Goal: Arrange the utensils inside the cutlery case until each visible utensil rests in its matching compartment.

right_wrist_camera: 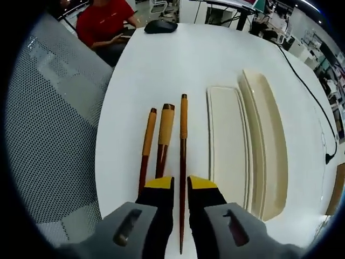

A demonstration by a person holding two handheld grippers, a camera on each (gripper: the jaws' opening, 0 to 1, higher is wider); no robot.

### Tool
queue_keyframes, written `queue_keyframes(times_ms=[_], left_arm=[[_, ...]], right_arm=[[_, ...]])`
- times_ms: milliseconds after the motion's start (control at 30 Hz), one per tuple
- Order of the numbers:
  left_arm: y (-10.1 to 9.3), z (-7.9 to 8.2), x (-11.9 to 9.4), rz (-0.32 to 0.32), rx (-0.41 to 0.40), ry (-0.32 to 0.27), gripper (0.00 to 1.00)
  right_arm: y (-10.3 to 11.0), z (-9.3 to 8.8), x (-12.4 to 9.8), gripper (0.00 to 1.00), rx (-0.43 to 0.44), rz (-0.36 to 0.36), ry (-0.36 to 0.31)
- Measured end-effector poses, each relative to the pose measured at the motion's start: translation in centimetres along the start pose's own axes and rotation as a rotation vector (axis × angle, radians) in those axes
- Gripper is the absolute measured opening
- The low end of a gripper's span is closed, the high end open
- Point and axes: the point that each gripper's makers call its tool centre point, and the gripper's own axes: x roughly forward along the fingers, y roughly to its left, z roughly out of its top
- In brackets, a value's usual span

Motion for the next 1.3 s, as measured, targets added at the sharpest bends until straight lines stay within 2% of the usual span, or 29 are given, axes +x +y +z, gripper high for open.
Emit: queue_keyframes(times_ms=[67,100,167,233,367,633,767,867,1033,1300], left_arm=[[0.04,0.07,-0.04,0.002,0.001,-0.003,0.72],[0.02,0.13,-0.05,0.001,-0.001,-0.008,0.73],[-0.03,0.19,-0.05,-0.003,-0.005,-0.012,0.73],[-0.08,0.07,-0.03,-0.004,0.005,-0.004,0.73],[-0.08,0.07,-0.02,-0.004,0.007,-0.004,0.72],[-0.16,-0.15,0.03,-0.007,0.019,0.009,0.72],[0.17,0.07,-0.23,0.015,0.052,0.002,0.63],[-0.06,0.20,-0.16,0.000,0.024,-0.008,0.65],[-0.10,-0.18,-0.08,0.000,0.043,0.016,0.64],[-0.04,-0.06,-0.10,0.002,0.040,0.011,0.64]], right_arm=[[0.05,0.04,0.06,0.03,-0.018,-0.002,0.006],[-0.05,0.10,0.14,0.01,-0.053,-0.015,0.013],[0.12,0.03,0.29,0.01,-0.027,-0.024,0.041],[0.11,0.03,0.35,0.01,-0.068,-0.029,0.072],[0.06,0.10,0.43,0.01,-0.083,-0.025,0.109],[-0.19,0.17,0.47,0.01,-0.037,0.014,0.175],[-0.09,0.17,0.46,0.01,-0.047,0.024,0.201],[-0.06,0.19,0.44,0.01,-0.050,0.028,0.220],[-0.09,0.16,0.44,0.02,-0.041,0.032,0.243],[0.06,0.07,0.33,0.00,-0.053,0.027,0.265]])
